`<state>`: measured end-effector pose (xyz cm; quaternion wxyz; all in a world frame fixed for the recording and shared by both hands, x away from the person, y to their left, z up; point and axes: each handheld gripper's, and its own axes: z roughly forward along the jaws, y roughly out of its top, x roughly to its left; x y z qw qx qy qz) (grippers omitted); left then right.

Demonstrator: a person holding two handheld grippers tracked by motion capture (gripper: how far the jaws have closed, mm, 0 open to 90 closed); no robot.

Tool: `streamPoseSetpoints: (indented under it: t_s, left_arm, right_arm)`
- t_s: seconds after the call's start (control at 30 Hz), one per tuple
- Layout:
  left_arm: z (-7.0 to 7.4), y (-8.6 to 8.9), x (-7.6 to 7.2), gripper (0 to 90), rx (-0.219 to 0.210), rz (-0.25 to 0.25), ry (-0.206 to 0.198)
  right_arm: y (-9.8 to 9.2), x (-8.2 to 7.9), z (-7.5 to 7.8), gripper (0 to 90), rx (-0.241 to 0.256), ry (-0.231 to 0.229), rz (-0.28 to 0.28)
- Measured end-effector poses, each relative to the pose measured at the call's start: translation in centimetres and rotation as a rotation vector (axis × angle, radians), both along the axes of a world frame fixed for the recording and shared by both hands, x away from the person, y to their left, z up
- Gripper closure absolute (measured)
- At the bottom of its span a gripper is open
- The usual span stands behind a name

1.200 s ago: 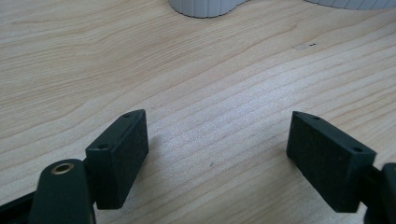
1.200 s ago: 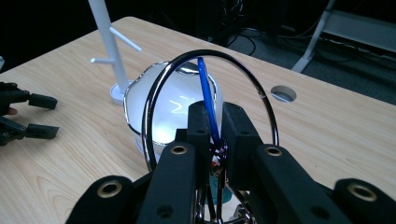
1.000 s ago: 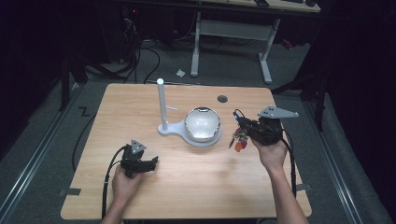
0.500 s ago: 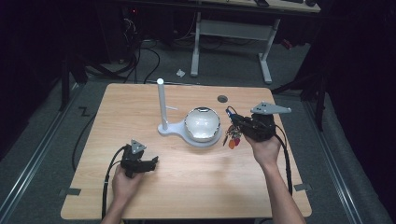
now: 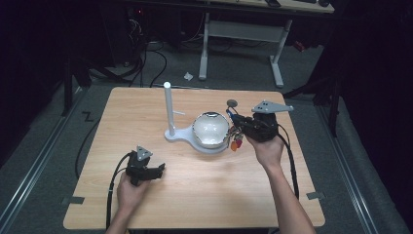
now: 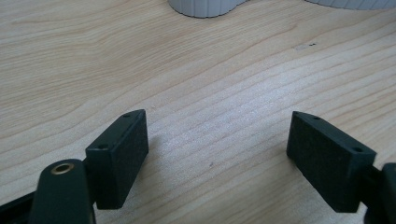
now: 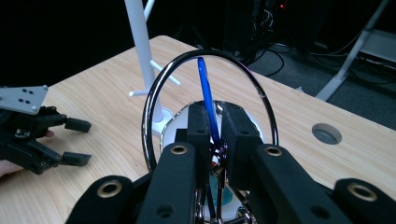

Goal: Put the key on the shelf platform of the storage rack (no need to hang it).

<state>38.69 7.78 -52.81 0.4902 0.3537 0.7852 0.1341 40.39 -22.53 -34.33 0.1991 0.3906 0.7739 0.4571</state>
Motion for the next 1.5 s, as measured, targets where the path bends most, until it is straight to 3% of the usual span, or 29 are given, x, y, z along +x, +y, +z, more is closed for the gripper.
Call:
streamPoseSetpoints:
  t_s: [0.67, 0.77, 1.23, 1.5]
  left_arm:
    - [0.0, 0.0, 0.0, 21.2, -0.002, -0.001, 0.001]
    - [0.0, 0.0, 0.0, 21.2, -0.004, 0.001, 0.002]
    - [0.1, -0.1, 0.0, 21.0, -0.012, 0.008, 0.007]
    - [0.0, 0.0, 0.0, 21.1, 0.002, 0.002, -0.001]
  right_arm:
    - [3.1, 2.8, -0.1, 82.8, 0.004, 0.005, 0.036]
    - [3.5, 3.4, -0.3, 82.8, 0.021, 0.011, 0.034]
    - [4.7, 5.3, -1.7, 82.7, 0.012, 0.034, 0.017]
    - [5.0, 5.9, -2.7, 82.6, -0.023, 0.043, -0.008]
